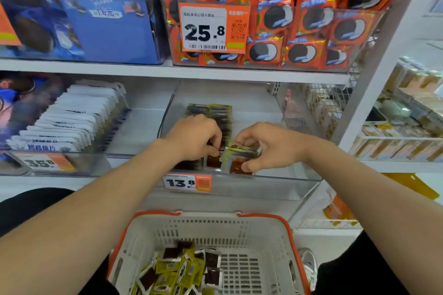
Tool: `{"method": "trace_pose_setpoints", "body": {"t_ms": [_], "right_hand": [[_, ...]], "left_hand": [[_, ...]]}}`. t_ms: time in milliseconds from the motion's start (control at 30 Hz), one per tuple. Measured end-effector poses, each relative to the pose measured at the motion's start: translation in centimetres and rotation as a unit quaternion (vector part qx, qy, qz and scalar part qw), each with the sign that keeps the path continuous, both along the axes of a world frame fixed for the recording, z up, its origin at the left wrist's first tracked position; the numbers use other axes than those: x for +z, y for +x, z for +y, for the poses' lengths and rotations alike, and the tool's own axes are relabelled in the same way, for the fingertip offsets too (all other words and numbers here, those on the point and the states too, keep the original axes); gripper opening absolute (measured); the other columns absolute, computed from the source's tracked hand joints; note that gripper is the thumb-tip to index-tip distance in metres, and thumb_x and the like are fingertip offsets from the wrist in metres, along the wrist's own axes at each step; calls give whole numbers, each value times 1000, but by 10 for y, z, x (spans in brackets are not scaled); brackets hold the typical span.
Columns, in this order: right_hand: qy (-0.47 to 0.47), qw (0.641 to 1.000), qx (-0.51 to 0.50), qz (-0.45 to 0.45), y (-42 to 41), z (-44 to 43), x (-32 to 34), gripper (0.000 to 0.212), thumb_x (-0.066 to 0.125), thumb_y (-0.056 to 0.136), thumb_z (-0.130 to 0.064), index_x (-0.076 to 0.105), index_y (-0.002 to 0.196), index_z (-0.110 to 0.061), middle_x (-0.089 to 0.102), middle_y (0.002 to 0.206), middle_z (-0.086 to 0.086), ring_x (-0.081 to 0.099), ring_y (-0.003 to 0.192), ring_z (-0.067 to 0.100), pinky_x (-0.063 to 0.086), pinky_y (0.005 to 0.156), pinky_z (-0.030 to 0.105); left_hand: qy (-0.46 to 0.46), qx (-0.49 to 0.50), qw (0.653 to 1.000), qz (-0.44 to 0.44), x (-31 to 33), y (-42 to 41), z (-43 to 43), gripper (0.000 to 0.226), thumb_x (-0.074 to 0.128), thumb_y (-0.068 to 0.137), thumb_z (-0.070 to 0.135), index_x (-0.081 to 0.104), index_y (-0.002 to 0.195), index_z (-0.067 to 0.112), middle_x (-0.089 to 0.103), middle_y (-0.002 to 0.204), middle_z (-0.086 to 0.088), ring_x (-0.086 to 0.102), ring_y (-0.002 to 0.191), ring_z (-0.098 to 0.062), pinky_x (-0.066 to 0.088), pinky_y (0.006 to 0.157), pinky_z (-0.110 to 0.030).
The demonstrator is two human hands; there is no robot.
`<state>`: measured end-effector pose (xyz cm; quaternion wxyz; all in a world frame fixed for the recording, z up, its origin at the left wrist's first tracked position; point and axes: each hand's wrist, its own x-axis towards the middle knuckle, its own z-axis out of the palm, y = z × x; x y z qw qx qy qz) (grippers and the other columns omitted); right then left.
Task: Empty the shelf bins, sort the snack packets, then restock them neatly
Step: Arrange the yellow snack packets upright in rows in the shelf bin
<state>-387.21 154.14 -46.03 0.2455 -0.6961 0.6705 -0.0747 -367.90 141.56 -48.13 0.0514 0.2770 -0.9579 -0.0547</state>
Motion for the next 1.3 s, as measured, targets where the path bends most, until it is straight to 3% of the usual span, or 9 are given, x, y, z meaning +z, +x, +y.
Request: {"method": "trace_pose_setpoints", "body": {"t_ms": [200,433,633,767,900,1000,1067,1167,1300], "right_hand": [[24,997,0,72,37,-21,-20,65,88,79,-41,51,125,-14,54,95,-5,55,95,23,42,71,33],[94,977,-174,78,60,-21,-19,80,96,66,-48,51,122,-13,55,109,4,56,91,21,47,71,28],[93,970,-222,-24,73,-21,-18,68,101,62,-40,58,107,-12,65,96,-3,64,86,13,55,80,25],[82,967,-195,-140,65,3,-1,32,85,87,-31,53,86,-27,58,81,-12,59,69,1,47,58,6],[-66,963,-246,-92,68,15,-6,20,70,95,-33,65,111,-21,75,103,4,70,88,18,51,73,25],[-254,940,-217,-73,90,43,-2,9,62,89,-17,68,90,-24,71,76,-7,65,67,6,48,62,24],[-268,947,-147,-100,113,66,2,16,59,88,-10,70,81,-19,65,64,-11,61,59,4,43,56,17],[-80,993,-8,-91,144,78,-31,21,57,87,-8,76,81,-10,70,68,-2,62,62,9,40,56,14],[114,990,72,28,165,64,-126,21,54,90,-12,69,78,-6,70,79,13,63,75,31,52,68,37]], "left_hand": [[67,24,997,38,-7,6,-6,10,88,82,31,79,83,34,71,90,13,64,87,-12,58,82,-43],[117,26,992,44,-4,17,-2,10,82,90,21,80,95,30,73,103,8,64,97,-13,54,93,-34],[118,-28,992,23,6,30,9,13,72,97,20,82,101,29,73,88,10,64,83,-5,48,76,-26],[68,-21,995,73,11,39,23,19,64,100,15,81,106,22,77,99,7,60,84,-6,49,83,-26],[77,-5,987,142,32,53,55,15,62,90,24,74,83,29,66,61,13,58,60,-3,54,69,-30],[220,-51,974,-8,43,70,76,13,66,88,21,74,77,22,66,59,13,56,54,-1,43,58,-16],[314,-61,936,-148,27,82,83,12,66,93,18,76,89,17,67,65,9,57,57,-3,45,56,-15],[365,-8,885,-290,-37,97,83,15,61,100,25,73,106,17,74,87,-1,71,74,-18,59,65,-29],[264,14,901,-344,-130,112,73,27,54,96,28,75,112,24,76,107,2,73,96,-23,60,90,-43]]}}
